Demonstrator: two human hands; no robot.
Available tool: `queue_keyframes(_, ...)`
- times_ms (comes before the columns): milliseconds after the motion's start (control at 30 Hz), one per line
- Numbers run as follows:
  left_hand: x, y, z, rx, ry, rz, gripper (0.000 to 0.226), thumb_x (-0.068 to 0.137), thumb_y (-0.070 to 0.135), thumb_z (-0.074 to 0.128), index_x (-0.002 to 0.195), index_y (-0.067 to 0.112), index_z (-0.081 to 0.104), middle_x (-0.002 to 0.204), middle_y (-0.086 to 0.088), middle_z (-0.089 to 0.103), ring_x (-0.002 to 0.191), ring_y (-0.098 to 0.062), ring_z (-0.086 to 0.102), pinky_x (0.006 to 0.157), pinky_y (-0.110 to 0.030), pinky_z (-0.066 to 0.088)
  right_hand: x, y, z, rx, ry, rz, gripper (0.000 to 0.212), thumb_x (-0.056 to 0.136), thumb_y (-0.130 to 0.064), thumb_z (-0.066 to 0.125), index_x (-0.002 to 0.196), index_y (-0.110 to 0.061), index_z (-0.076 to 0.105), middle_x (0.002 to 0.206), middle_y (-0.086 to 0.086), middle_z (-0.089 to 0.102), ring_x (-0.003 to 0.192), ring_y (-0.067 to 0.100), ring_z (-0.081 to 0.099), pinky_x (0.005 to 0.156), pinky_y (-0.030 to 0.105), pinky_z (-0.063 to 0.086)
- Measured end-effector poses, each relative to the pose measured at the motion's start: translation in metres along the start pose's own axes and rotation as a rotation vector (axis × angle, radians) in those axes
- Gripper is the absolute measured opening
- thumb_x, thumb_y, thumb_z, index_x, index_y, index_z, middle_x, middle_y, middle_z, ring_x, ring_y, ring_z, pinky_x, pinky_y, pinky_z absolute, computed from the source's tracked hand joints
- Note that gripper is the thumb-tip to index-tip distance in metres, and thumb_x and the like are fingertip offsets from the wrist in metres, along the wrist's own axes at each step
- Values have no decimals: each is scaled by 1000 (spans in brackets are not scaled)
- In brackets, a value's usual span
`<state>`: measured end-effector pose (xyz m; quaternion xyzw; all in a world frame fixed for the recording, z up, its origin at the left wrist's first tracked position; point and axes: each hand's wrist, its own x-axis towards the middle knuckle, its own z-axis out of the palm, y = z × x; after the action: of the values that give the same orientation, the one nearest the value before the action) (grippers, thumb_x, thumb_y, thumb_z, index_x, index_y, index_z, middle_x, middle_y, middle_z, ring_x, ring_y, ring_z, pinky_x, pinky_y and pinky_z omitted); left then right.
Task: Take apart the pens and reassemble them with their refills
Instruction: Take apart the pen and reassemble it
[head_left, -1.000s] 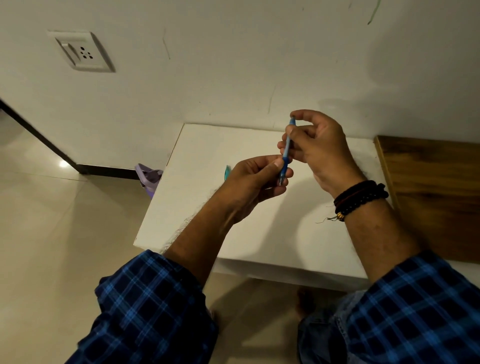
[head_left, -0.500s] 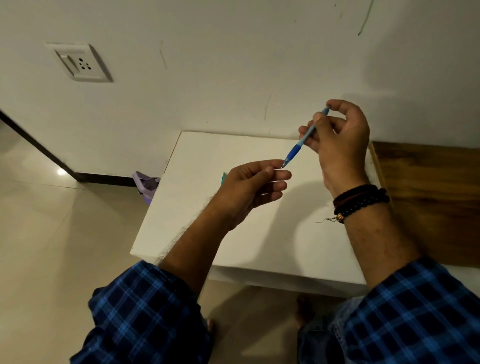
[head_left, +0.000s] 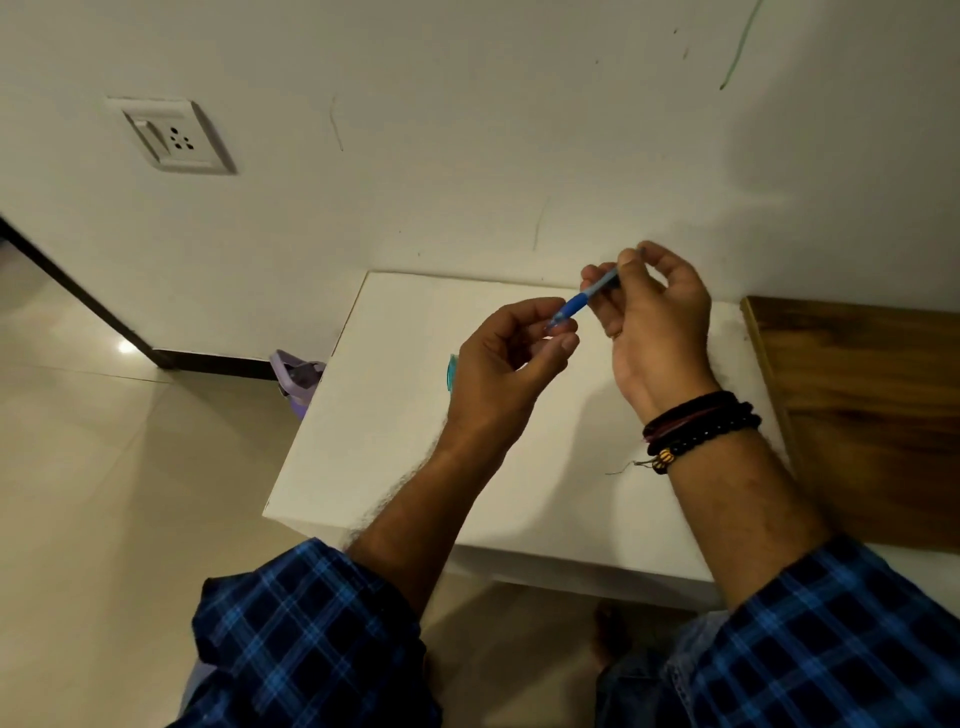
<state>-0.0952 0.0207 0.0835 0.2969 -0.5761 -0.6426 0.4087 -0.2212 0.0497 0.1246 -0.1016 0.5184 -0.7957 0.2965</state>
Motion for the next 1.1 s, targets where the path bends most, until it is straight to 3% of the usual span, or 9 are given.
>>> queue_keyframes(300, 0, 3, -6, -28, 122, 107, 20, 95, 3, 66, 111, 14, 69, 98, -4, 75, 87, -19, 73, 78, -28, 60, -11, 8, 11, 38, -4, 174, 29, 99, -6, 60, 126, 0, 54, 105, 19, 69, 79, 24, 78, 68, 27, 61)
queue_keyframes(500, 5, 0, -13, -83, 172, 81, 17, 100, 8, 59, 114, 12, 69, 100, -7, 72, 91, -20, 72, 86, -35, 60, -16, 14, 9, 19, 2, 215, 33, 96, -8, 64, 124, 4, 52, 109, 23, 69, 77, 22, 78, 66, 25, 60)
queue_keyframes(600, 7, -1, -17, -156, 164, 34, 20, 104, 12, 53, 120, 8, 64, 113, -5, 72, 106, -20, 71, 97, -40, 57, -14, 9, 5, -128, -67, 234, 34, 94, -12, 69, 121, 2, 52, 103, 21, 73, 82, 25, 78, 68, 29, 62)
queue_keyframes(733, 9, 0, -20, -227, 59, -12, 22, 108, 12, 42, 122, 7, 58, 124, -5, 71, 120, -22, 66, 105, -43, 52, -2, -2, -13, -585, -265, 299, 36, 92, -36, 71, 113, -8, 61, 101, 12, 76, 85, 22, 77, 75, 37, 63)
queue_keyframes(833, 10, 1, -20, -193, 2, -61, 22, 108, 10, 40, 118, 11, 59, 105, -7, 74, 110, -23, 70, 103, -44, 54, 6, -9, -23, -802, -250, 145, 28, 92, -45, 68, 101, -19, 65, 98, 3, 76, 91, 18, 74, 84, 41, 61)
queue_keyframes(933, 10, 4, -18, -94, -44, -87, 26, 108, 13, 42, 121, 12, 64, 90, -6, 64, 91, -23, 70, 94, -41, 59, 7, -15, -23, -763, -267, -84, 12, 97, -31, 64, 101, -21, 69, 94, -1, 75, 90, 13, 73, 83, 37, 62)
queue_keyframes(1100, 9, 0, -18, 152, -93, -56, 26, 106, 19, 49, 121, 21, 70, 84, 6, 64, 70, -13, 61, 71, -36, 57, 3, -16, -14, -745, -474, -155, 16, 99, -15, 60, 108, -14, 73, 91, 3, 76, 86, 15, 75, 75, 29, 62)
